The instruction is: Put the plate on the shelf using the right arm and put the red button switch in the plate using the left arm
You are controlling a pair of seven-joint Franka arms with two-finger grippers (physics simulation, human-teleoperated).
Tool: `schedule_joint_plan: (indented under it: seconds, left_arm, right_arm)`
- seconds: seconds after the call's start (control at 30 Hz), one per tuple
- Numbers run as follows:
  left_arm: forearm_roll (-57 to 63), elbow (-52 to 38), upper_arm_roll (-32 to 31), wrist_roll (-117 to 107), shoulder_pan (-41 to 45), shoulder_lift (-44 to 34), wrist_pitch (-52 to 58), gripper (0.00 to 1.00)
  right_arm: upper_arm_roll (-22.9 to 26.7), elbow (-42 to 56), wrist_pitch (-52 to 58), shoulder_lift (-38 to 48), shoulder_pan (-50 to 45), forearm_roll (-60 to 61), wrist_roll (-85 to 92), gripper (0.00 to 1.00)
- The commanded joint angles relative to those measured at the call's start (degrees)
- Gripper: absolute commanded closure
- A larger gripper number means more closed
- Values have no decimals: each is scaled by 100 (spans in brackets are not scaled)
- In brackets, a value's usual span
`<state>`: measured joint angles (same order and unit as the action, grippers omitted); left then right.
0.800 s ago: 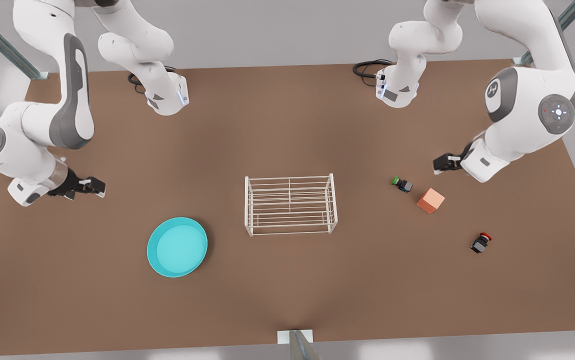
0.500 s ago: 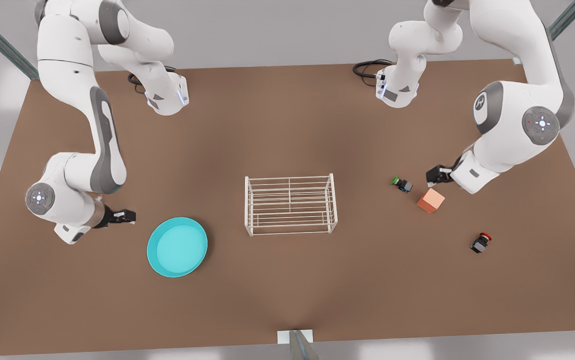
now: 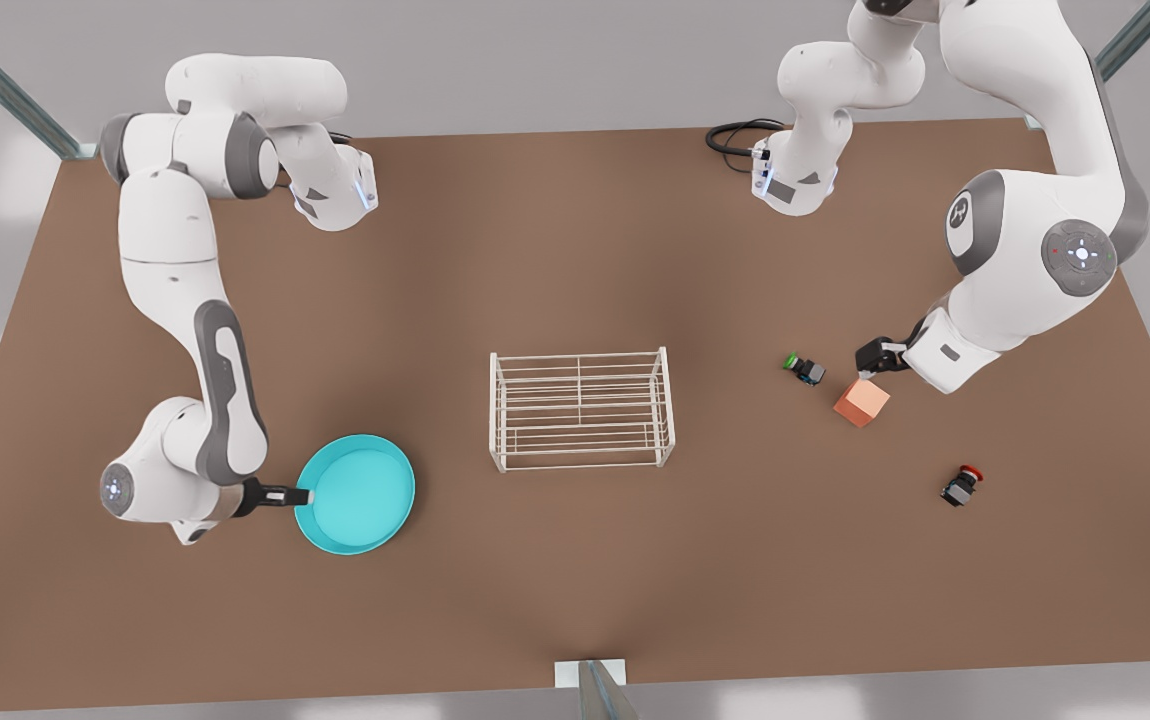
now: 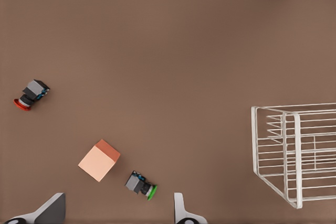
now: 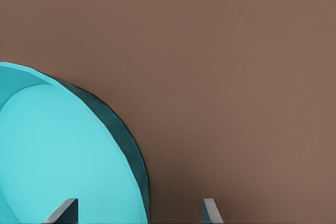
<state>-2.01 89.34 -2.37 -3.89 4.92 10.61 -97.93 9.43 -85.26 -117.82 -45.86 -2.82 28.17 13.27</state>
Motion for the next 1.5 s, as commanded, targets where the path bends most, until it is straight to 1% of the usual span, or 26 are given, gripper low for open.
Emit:
schedule_joint_plan:
  seconds: [0.0,0.03,0.13,0.23,0.27,0.37,0.53,0.63,0.8,0.93,1.07,1.2,1.3,1.37,1.4,1.47]
  left_arm:
    - [16,4,0,-6,0,-6,11,0]
    - [8,4,0,-6,0,-6,11,0]
    - [8,4,0,-6,0,-6,11,0]
    - [8,13,0,-6,0,-6,11,0]
    - [16,4,0,-6,0,-6,11,0]
    - [16,4,0,-6,0,-6,11,0]
    - [131,4,0,3,-9,-6,11,0]
    - [131,13,0,3,-9,-6,20,0]
    - [131,13,0,3,-17,-6,20,0]
    - [139,13,0,3,-17,3,20,0]
    - [139,13,0,3,-17,-6,20,0]
    - [139,92,26,99,-79,-6,29,0]
    - [131,154,44,161,-141,-15,125,0]
    - [104,154,44,170,-141,47,73,0]
    - [104,154,44,179,-149,56,64,0]
    - [122,145,26,170,-123,100,29,0]
  right_arm:
    - [-3,10,-13,-19,-8,110,53,14]
    - [-21,1,-13,-36,-17,110,62,17]
    - [-21,10,-13,-98,-17,101,106,28]
    - [-21,1,-4,-107,-8,92,123,48]
    - [-21,10,-4,-98,-8,92,123,53]
    - [-21,10,-4,-133,-8,83,123,57]
    - [-21,10,4,-133,-8,83,132,73]
    - [-29,133,74,-116,0,92,123,79]
    - [-29,300,567,166,0,110,88,80]
    - [-21,291,1393,868,-17,-127,44,80]
    - [-47,238,1929,1361,-140,-172,0,80]
    - [-38,247,2237,1774,-904,-295,-334,80]
    - [-56,273,2342,1862,-1555,-242,-773,80]
    - [-65,274,2342,1871,-1950,-224,-1098,80]
    - [-161,221,2298,1906,-1995,-224,-1353,80]
    - [-214,-8,2009,1906,-2249,-207,-1538,80]
